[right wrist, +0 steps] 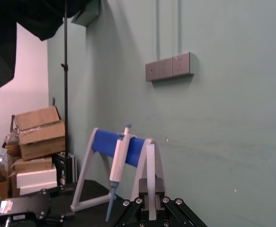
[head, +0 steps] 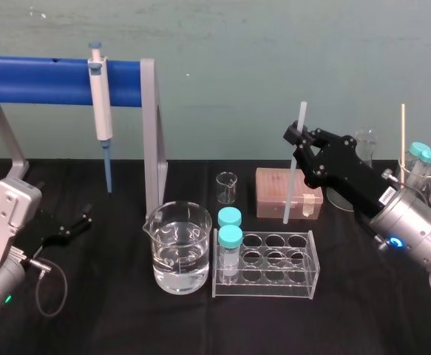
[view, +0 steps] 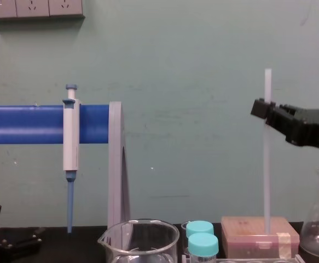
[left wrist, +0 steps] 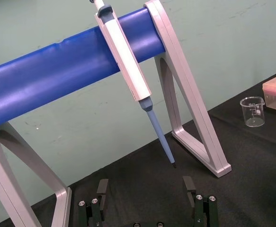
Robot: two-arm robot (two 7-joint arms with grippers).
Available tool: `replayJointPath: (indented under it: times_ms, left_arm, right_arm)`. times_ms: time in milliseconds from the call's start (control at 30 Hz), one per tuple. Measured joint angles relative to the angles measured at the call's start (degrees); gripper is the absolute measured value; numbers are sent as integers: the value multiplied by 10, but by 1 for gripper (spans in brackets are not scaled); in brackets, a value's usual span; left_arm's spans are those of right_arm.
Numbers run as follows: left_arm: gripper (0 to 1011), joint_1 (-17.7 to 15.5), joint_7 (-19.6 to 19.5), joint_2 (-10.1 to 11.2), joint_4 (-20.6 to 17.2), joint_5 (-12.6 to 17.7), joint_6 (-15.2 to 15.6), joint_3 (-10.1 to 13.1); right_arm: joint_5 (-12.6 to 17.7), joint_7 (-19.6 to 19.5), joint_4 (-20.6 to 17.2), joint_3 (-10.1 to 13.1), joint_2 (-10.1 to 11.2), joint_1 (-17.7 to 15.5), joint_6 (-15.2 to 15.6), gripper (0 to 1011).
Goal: Pick up the stirring rod with one hand, then place it down.
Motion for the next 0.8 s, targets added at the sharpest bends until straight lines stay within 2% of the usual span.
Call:
replayJointPath:
  times_ms: [267,800]
  left_arm:
    - [1000,0,0,0,0,0,0,0]
    - [1000,0,0,0,0,0,0,0]
  right_arm:
    - [1,-5,34,-16,-3,7,-4,72]
    - [-7,-12,51,-34,-9,9,-11,72]
